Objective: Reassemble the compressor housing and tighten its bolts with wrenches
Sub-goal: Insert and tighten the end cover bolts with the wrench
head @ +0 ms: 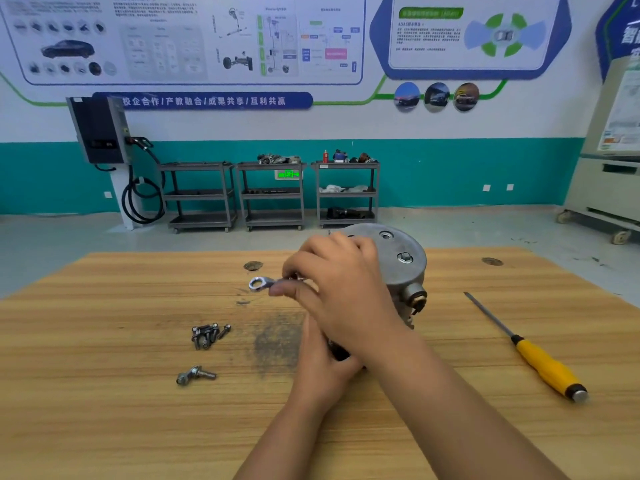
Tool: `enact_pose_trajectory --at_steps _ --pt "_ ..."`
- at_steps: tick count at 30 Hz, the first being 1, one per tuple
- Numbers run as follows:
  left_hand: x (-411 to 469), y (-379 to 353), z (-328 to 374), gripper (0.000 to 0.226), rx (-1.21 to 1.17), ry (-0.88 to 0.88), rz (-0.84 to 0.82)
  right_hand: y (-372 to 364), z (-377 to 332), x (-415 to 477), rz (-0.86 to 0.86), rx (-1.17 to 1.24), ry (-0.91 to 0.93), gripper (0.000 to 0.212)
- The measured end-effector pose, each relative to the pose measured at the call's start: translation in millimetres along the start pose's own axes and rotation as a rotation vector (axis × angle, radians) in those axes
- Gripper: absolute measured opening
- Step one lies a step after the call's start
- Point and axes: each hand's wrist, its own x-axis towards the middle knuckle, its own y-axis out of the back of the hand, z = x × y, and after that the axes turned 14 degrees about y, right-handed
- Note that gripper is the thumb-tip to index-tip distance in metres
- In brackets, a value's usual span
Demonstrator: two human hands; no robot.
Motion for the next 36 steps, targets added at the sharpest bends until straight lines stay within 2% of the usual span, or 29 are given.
enact_pose_trajectory --at_steps 8,12,16,18,21,24,27,30,32,34,36 --pt "-2.9 3.4 1.1 0.084 0.004 -0.055 0.024 -1.2 54.1 27.9 -0.19 -0.12 -0.168 0.03" --pt "-4.7 3.8 1.8 0.085 0.03 -0.059 0.032 3.1 75.6 25.2 -0.195 -0.139 -0.46 0.025" --pt "-5.0 3.7 3.0 0.086 0.035 -0.062 0.021 17.8 100.5 4.2 -0.211 -0.137 -0.784 0.034" --pt "-4.6 3.1 3.4 0.086 0.03 -0.068 0.02 23.9 106.8 -11.1 -0.11 0.094 -0.922 0.04" --pt "-5.2 2.4 4.3 0.086 0.022 -0.07 0.019 30.3 99.2 -32.5 0.209 0.617 -1.073 0.026" --pt "-5.7 1.7 4.9 0.086 0.028 -0.087 0.027 26.2 92.3 -52.8 0.401 0.883 -1.209 0.029" --pt "-5.5 1.4 5.2 0.087 0.031 -0.091 0.023 17.4 78.2 -65.2 0.675 0.911 -1.132 0.014" --pt "-6.0 1.8 6.0 0.088 0.02 -0.089 0.031 8.9 53.5 -73.2 0.885 0.759 -0.959 0.013" --pt "-5.7 1.5 5.3 0.088 0.011 -0.086 0.035 5.1 35.5 -76.8 0.887 0.553 -0.81 0.01" --pt "-5.1 0.9 3.6 0.088 0.006 -0.081 0.04 2.6 20.9 -79.5 0.803 0.309 -0.571 0.005" --pt "-4.1 0.5 2.0 0.086 -0.014 -0.067 0.037 -2.5 10.9 -81.9 0.688 0.175 -0.343 0.008"
